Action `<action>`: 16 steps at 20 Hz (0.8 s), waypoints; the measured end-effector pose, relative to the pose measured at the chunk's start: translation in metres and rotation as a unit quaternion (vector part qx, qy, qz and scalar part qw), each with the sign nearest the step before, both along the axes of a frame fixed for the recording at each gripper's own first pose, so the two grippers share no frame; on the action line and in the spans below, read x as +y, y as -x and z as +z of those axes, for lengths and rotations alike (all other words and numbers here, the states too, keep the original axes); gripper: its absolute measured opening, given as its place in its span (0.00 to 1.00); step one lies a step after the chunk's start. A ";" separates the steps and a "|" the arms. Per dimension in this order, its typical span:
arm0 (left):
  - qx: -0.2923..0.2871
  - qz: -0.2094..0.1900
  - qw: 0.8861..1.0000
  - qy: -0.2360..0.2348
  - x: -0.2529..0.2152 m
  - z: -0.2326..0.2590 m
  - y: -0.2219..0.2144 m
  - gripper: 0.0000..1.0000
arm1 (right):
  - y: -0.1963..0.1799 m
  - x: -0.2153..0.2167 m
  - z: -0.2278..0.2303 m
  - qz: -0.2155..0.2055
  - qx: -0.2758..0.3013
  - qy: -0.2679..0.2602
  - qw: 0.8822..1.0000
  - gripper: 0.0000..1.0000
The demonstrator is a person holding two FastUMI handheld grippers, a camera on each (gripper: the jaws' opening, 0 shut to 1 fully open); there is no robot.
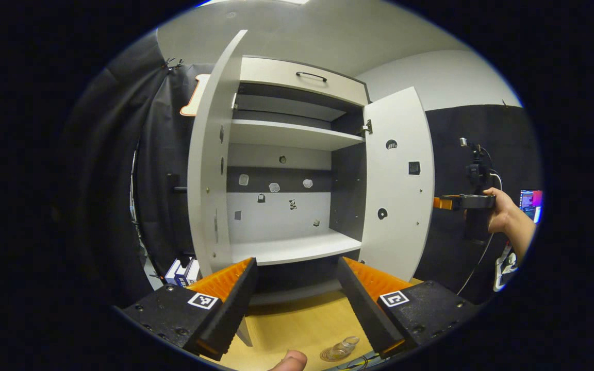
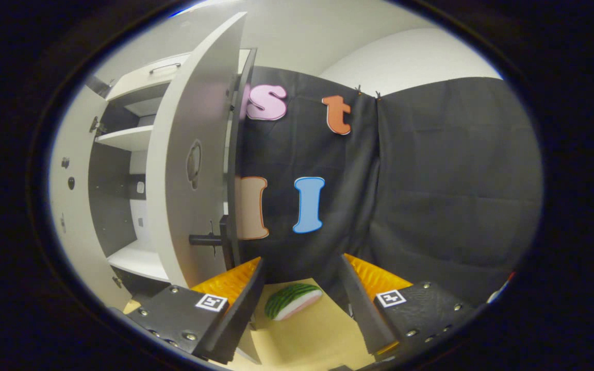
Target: Grasp the bottle in the cabinet with the left hand and place it on the coaster, then close the right door with the right hand and the left door with the left hand.
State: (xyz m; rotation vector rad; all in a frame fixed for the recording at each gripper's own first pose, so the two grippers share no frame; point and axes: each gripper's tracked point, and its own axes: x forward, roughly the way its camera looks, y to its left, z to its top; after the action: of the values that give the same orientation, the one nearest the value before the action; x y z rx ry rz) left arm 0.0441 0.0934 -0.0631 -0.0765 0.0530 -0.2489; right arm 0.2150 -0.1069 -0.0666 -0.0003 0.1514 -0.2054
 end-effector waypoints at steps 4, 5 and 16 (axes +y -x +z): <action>-0.001 0.025 1.000 -0.005 0.022 0.000 -0.002 0.98 | 0.000 0.002 0.001 -0.015 0.006 -0.002 1.000 0.77; -0.001 0.029 1.000 -0.004 0.025 0.001 -0.002 0.98 | 0.000 0.004 -0.001 -0.017 0.007 -0.002 1.000 0.84; 0.008 0.067 0.998 0.016 0.082 -0.012 0.014 0.98 | 0.006 0.040 0.000 0.019 -0.002 -0.014 1.000 0.85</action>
State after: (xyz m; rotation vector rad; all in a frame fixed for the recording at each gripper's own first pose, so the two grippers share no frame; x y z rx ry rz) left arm 0.0302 0.1756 -0.0754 -0.1144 0.0591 -0.1152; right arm 0.2093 -0.0672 -0.0663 0.0256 0.1499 -0.1656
